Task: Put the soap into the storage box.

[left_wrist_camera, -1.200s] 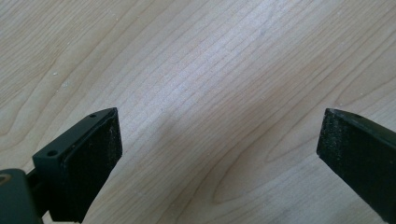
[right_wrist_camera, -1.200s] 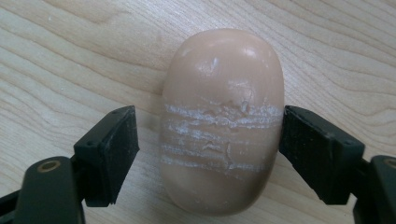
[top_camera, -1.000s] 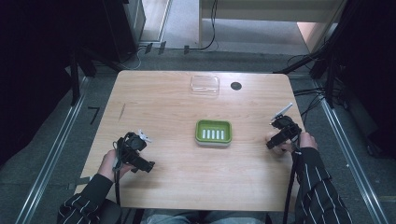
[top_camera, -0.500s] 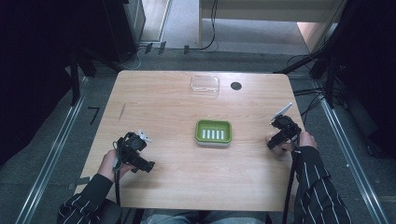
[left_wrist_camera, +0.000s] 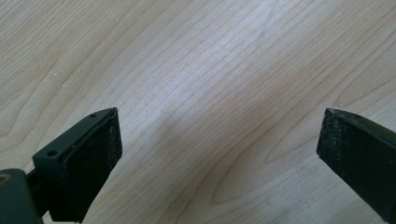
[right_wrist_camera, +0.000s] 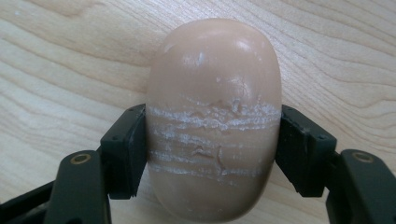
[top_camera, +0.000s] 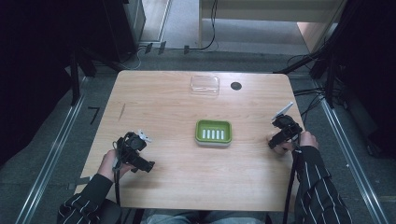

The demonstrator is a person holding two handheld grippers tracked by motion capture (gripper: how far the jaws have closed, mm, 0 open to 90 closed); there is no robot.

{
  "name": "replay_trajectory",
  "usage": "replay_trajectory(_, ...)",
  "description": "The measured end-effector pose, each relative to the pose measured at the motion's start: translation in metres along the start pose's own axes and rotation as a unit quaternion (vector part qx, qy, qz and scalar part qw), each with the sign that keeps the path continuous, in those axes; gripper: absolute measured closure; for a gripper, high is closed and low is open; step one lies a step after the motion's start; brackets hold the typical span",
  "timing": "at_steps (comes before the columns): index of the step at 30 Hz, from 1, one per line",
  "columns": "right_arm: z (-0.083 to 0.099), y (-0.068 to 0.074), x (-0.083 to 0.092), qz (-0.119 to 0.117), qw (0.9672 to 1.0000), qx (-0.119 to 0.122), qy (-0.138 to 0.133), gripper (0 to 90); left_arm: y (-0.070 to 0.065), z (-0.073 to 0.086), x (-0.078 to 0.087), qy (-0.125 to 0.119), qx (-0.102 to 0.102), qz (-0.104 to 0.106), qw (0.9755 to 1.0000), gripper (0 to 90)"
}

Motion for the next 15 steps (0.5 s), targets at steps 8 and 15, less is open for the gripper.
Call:
replay_trajectory(8,-0.003,0.001,0.014,-0.001,0.9998,0.004,-0.021,33.3,0.0,0.0,0.0,0.0,0.0,-0.001,1.0,0.6)
replay_trajectory(15,-0.005,0.005,0.019,-0.001,0.9997,0.013,-0.023,33.3,0.0,0.0,0.0,0.0,0.0,0.0,1.0,0.5)
Point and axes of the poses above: each handheld gripper's, and its own axes: x roughly backward along the jaws, z roughly out of its underside, y roughly to its left, the point moved 8 cm from there along -x, roughly forward along the jaws, and after that the axes turned 6 degrees about x, right-handed, at the moved point
